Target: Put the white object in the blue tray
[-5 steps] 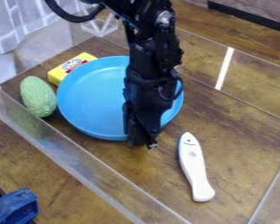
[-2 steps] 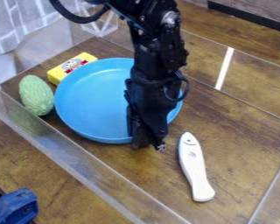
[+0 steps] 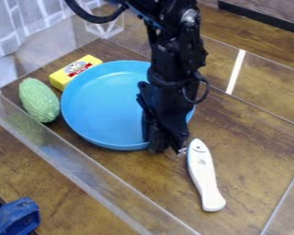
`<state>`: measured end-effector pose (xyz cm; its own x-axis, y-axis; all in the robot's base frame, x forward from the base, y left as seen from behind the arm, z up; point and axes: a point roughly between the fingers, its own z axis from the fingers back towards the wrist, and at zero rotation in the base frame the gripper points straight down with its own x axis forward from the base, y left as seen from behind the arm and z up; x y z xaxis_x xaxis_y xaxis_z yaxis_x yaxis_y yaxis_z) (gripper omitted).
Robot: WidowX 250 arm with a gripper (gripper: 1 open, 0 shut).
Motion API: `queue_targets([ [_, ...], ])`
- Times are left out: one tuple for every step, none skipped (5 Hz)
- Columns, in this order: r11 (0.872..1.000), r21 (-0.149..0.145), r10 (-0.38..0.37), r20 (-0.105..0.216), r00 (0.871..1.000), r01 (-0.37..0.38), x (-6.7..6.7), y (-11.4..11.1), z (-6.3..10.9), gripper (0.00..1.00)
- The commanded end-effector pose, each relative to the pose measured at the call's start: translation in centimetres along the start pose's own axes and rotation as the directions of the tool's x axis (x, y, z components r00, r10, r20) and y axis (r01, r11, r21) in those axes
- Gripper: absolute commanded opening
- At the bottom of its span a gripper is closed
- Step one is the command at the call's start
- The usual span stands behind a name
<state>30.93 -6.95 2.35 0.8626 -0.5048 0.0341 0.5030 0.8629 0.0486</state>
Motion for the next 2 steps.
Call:
queue_targets([
  [1.000,-0.013,0.007,0.011,1.000,-0.007,0.44,-2.01,-0.10,0.00],
  [1.000,-0.019,0.012,0.013,1.000,-0.012,0.32,-1.47,0.73,0.00],
])
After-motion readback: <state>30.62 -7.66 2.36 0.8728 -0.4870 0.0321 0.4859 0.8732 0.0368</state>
